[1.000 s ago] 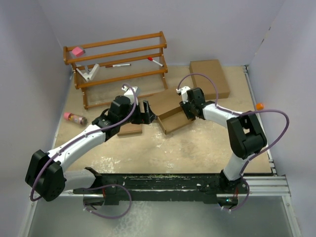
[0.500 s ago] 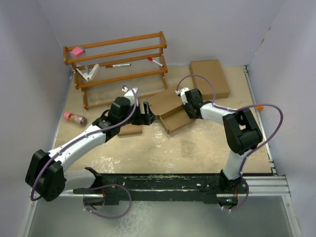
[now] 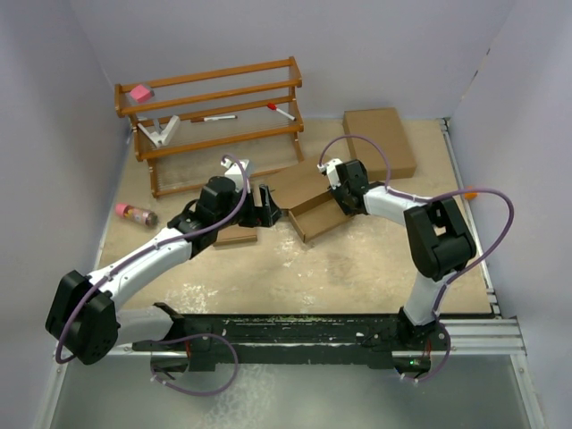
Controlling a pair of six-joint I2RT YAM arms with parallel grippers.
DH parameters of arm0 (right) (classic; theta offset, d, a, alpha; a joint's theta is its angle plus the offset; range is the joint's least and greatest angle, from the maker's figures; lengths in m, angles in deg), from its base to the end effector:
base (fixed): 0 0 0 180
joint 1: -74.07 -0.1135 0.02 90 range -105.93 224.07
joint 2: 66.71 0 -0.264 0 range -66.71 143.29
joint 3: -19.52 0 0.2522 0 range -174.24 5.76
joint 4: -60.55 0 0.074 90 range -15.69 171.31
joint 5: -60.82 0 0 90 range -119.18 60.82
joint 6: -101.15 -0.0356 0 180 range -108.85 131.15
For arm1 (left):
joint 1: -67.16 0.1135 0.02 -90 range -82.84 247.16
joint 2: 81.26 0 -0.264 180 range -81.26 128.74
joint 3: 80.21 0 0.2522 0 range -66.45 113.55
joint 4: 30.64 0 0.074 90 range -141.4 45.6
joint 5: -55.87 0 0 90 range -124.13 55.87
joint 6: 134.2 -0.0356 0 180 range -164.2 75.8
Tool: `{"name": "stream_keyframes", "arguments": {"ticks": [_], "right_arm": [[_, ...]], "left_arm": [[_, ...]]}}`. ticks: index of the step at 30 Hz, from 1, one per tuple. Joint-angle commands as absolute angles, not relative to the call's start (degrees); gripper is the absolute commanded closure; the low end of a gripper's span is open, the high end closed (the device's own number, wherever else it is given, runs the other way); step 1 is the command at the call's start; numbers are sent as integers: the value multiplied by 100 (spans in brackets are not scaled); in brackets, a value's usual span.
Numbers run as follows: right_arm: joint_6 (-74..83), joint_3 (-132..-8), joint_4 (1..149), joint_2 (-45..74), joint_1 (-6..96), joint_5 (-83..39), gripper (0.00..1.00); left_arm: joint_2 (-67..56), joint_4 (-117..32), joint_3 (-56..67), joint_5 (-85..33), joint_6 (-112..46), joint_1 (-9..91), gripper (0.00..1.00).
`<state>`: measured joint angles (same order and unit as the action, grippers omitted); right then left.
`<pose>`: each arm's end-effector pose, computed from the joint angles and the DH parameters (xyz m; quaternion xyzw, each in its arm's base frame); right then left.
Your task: Fold the paper box
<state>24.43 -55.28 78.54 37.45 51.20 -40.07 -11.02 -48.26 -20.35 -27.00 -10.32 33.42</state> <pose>0.3511 0.1408 0.1657 -0.2549 0.8923 -0.0578 0.3681 0.2265 -0.1566 0.2652 0.0310 0.8555 -0.3303 0.3975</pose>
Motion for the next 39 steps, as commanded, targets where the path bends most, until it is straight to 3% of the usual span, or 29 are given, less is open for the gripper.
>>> {"name": "stream_keyframes", "arguments": {"ticks": [1,11,24,32,39], "right_arm": [[2537,-5655,8017,3435,5129,-3800,69],[2560,-5680,8072,3249,5122,-3375,54],[2836,-5666,8116,2880,5217,-3176,25],[3556,-5653,8779,1808,5867,-1539,6],[3800,-5664,9172,1037,6648,-563,0]], "left_arm": [[-1106,-4313,-2067,-2521,-841,3467,8],[-710,-3876,-1899,-2148,-709,3631,8],[-956,-4042,-1922,-2266,-788,3683,8],[-1293,-4143,-1743,-2309,-1051,3684,8],[-1311,-4075,-1371,-2068,-1679,3692,8]]}}
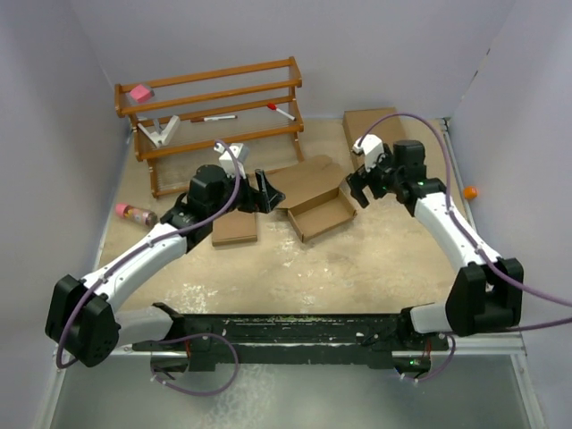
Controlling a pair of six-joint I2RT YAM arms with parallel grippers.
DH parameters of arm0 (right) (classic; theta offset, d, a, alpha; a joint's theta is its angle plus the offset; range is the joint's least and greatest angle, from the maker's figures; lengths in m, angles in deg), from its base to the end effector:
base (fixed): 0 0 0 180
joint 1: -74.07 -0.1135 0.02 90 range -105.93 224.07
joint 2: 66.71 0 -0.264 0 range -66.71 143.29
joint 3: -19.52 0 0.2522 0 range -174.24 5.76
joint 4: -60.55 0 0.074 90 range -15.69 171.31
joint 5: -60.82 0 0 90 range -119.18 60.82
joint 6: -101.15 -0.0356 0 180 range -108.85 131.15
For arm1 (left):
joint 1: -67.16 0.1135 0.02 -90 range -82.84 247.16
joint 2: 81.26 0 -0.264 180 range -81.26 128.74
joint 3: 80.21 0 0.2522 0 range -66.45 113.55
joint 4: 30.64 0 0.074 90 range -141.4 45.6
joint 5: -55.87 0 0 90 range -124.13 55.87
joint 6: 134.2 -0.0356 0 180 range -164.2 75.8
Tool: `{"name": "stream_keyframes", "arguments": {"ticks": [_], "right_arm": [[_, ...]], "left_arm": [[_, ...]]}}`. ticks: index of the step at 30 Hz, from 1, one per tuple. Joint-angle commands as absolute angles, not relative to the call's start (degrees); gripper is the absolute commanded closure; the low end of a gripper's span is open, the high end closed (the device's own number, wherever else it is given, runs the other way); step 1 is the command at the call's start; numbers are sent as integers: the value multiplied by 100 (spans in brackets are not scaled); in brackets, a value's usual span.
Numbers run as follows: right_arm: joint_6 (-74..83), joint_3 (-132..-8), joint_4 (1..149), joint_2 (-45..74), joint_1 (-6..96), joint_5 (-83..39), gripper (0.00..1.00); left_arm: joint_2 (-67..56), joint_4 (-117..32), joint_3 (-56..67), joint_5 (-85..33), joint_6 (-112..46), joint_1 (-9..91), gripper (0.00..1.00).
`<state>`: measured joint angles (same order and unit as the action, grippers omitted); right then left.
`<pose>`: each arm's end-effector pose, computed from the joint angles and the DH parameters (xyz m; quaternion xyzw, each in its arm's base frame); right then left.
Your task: Fold the paper box
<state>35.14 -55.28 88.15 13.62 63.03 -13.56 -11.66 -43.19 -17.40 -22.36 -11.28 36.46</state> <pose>0.3097 0.0702 0.2903 -0.3239 0.8113 0.0655 0.4822 0.2380 -0.1498 0.2951 0.0436 0.8125 -0.3743 0.4447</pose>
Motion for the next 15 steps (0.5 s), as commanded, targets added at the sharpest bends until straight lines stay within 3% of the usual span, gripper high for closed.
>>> {"name": "stream_keyframes", "arguments": {"ticks": [1,11,15], "right_arm": [[3874,-5683,9273,996,6719,-530,0],[4942,-6174,10134,1127,7732,-684,0],[6601,-6647,10845,1699,8202,-1828,0]], "left_arm": [[-1291,-4120,-1310,-2039,-1765,3690,8],[-1567,-4621,-1439,-2053,-1746,3692,8],[-1762,-5099,-1278,-2176,-2162,3692,8]]}}
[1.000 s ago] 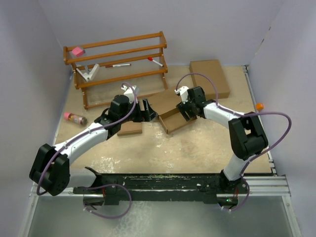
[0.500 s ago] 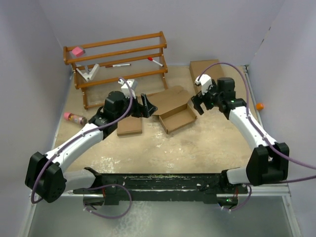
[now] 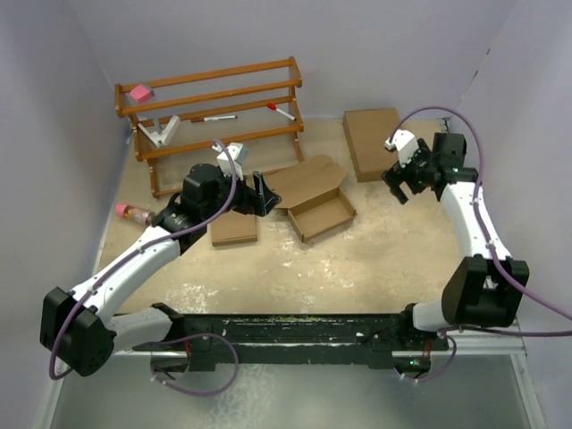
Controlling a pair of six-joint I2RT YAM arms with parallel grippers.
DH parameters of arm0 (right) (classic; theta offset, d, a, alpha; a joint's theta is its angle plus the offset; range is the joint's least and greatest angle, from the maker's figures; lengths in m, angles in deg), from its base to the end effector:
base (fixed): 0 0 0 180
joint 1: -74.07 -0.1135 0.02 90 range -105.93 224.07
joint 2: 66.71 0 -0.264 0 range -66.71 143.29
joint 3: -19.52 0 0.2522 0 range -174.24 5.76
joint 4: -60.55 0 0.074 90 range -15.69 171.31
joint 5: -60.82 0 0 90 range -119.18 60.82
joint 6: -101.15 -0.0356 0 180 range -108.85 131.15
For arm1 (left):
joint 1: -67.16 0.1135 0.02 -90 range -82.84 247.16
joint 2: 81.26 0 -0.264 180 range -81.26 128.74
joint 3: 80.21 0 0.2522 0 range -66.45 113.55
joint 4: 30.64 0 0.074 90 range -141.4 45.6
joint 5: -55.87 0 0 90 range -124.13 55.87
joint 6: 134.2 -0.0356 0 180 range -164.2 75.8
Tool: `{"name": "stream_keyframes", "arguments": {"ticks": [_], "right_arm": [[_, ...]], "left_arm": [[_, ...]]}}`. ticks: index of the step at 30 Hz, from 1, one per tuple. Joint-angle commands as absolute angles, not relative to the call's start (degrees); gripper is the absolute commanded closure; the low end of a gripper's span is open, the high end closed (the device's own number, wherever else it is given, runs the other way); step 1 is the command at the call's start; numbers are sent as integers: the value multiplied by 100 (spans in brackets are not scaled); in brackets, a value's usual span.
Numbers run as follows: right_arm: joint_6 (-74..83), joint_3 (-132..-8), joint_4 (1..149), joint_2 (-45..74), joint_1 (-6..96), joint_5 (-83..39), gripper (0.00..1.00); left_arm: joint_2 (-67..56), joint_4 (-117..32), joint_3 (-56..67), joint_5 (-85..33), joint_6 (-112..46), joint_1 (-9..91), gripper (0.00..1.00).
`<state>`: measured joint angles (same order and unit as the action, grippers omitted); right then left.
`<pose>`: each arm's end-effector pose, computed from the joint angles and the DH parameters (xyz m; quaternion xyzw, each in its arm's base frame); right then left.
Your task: Fold the paper box
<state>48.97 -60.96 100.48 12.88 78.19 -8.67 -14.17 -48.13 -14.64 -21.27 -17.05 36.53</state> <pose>0.3079 -0.0097 0.3095 -0.3308 0.8280 -0.0014 0.4528 0.2301 -0.1455 0.3146 0.0896 0.8067 -0.3586 0.4611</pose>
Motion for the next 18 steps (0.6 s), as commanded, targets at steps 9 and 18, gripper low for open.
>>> {"name": "stream_keyframes", "arguments": {"ticks": [9,18], "right_arm": [[11091,-7049,10117,2646,9300,-3929,1],[12435,-7556,9504,4020,9699,-4323,11]], "left_arm": [[-1877,-5285,-1533,-2186,-2191,3692,8],[-1736,-5240,-1579,-2198,-2024,3692,8]]}}
